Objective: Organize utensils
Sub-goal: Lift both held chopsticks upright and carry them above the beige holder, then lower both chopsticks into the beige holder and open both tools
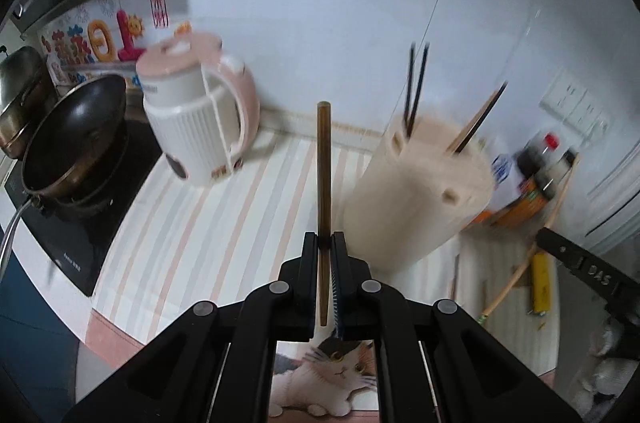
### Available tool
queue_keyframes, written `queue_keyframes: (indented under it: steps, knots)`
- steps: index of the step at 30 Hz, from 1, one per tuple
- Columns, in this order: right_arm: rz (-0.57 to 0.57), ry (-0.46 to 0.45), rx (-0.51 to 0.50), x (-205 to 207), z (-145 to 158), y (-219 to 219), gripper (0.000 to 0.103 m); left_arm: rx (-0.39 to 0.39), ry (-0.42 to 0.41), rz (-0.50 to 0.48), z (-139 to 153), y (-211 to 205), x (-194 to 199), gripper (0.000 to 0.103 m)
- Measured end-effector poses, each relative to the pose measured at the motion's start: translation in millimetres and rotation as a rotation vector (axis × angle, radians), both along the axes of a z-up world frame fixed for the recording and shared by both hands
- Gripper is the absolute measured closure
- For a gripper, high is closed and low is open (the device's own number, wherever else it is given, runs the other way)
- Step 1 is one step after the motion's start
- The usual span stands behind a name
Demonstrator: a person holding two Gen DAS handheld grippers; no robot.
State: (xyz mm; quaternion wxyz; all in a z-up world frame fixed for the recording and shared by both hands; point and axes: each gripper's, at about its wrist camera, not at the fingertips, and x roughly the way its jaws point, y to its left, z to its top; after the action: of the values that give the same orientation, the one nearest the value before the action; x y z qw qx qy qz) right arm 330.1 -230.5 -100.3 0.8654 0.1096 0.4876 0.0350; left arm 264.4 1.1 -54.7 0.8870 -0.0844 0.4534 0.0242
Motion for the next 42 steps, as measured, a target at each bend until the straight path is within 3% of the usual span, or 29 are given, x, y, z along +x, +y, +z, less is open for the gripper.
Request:
queue_keyframes:
  steps: [10, 17, 22, 30, 38, 42]
  knots:
    - [0.031, -0.162, 0.031, 41, 90, -1, 0.097, -0.110, -0.171, -0.032, 104, -5, 24, 0.099]
    - [0.007, -0.259, 0.030, 81, 128, -2, 0.097, -0.110, -0.226, -0.064, 135, -23, 63, 0.099]
    - [-0.027, -0.274, 0.031, 113, 121, 0, 0.097, -0.102, -0.220, -0.073, 127, -35, 99, 0.099]
    - [-0.061, -0.261, 0.032, 150, 84, 0, 0.097, -0.099, -0.139, -0.080, 76, -45, 149, 0.099]
    - [-0.039, -0.207, 0.014, 166, 54, 3, 0.097, -0.086, -0.047, -0.122, 41, -50, 170, 0.099]
    - [0.013, -0.153, 0.037, 169, 44, 6, 0.096, -0.125, -0.016, -0.128, 36, -48, 169, 0.097]
